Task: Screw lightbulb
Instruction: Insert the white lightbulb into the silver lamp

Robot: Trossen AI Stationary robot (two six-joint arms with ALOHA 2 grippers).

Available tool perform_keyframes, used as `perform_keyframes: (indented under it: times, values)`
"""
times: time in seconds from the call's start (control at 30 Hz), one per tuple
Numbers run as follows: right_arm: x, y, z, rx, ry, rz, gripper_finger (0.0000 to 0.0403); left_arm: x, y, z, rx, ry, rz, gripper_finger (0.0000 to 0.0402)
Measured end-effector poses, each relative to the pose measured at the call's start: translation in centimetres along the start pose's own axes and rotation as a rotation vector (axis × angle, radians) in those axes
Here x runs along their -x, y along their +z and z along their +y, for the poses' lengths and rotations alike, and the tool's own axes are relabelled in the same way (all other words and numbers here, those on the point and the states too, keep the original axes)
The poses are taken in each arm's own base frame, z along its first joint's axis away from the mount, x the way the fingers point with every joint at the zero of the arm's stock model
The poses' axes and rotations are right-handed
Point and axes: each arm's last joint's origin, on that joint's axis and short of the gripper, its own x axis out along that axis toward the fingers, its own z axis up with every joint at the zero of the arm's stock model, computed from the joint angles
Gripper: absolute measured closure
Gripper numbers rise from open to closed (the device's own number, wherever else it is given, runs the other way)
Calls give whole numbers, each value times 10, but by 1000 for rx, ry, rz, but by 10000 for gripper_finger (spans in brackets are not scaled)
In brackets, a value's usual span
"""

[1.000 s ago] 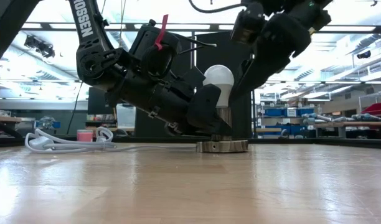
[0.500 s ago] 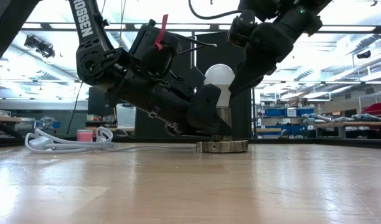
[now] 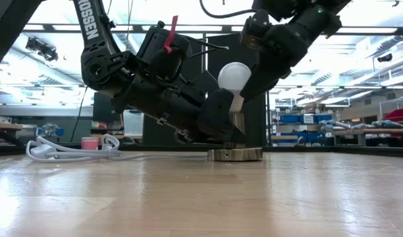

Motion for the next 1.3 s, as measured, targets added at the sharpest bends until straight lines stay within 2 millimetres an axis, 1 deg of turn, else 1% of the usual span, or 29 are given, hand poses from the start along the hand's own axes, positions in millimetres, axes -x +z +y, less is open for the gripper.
perform_keyframes:
  times: [0.3, 0.4, 0.53, 0.77, 0.93, 1.0, 1.07, 1.2, 1.3]
  values:
    - [0, 1, -5, 13, 3, -10, 95, 0, 0, 0, 1, -1, -3, 194]
    - [0, 2, -10, 0, -10, -12, 95, 0, 0, 0, 1, -5, -2, 194]
    - [0, 1, -15, -13, 16, -1, 95, 0, 0, 0, 0, -9, -2, 194]
    - [0, 0, -13, -1, 36, 3, 95, 0, 0, 0, -2, -10, -2, 194]
    - [0, 0, -9, 25, -31, 4, 93, 0, 0, 0, -2, -10, -2, 194]
    - [0, -1, -9, 27, -49, 14, 90, 0, 0, 0, -2, -10, -2, 194]
    - [0, -2, -13, 17, -56, 20, 84, 0, 0, 0, -2, -10, -2, 194]
    - [0, -4, -18, -9, -33, 48, 73, 0, 0, 0, -1, -10, -2, 194]
    - [0, -7, -12, -6, -10, 77, 66, 0, 0, 0, -1, -10, -2, 194]
